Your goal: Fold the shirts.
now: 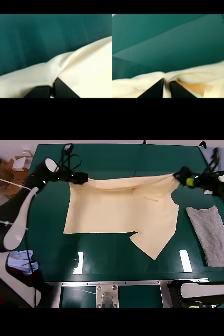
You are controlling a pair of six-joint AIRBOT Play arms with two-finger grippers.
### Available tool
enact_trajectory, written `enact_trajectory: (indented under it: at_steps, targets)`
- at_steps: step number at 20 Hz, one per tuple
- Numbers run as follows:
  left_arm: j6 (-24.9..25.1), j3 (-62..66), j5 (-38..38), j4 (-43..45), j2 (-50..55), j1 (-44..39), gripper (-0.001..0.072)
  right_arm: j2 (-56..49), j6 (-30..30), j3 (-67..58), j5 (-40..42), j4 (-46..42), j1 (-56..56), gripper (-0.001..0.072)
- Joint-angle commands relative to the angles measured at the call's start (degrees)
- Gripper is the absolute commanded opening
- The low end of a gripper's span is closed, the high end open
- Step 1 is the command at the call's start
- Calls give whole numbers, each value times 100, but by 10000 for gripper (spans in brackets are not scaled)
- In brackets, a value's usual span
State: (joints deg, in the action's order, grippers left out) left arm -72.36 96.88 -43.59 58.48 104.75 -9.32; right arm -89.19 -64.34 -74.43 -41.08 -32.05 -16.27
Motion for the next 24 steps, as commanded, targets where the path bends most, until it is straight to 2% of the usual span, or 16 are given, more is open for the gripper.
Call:
enact_trajectory:
  at_steps: [1,2,3,6,10,12,14,17,21,24]
  targets:
    - [87,-20,1045,-184,507,11,163,-1176,28,-221,94,684,72,260]
    - [74,0,1060,-186,474,46,506,-1233,31,-302,13,673,33,272]
    - [15,142,826,-168,468,138,590,-1222,28,-385,-103,664,-50,272]
    - [-46,1010,-984,-146,463,713,591,-1058,31,-699,-1001,640,-595,272]
    - [-896,1851,-3674,-186,455,1943,591,-581,-13,-505,-2527,-2,-1541,272]
    - [-1213,1620,-4819,-184,455,2363,590,-234,-9,107,-2752,-258,-1849,271]
    - [-1355,1163,-5547,-186,452,2472,590,168,83,966,-2688,-365,-2129,272]
    - [-1322,61,-5615,-164,229,2433,591,586,313,2002,-2496,-361,-2487,271]
    - [-809,-1897,-4745,-37,-555,2417,590,894,505,2806,-2479,-358,-2868,272]
    - [-702,-3012,-4181,-68,-822,2398,590,1001,509,3075,-2485,-361,-2905,272]
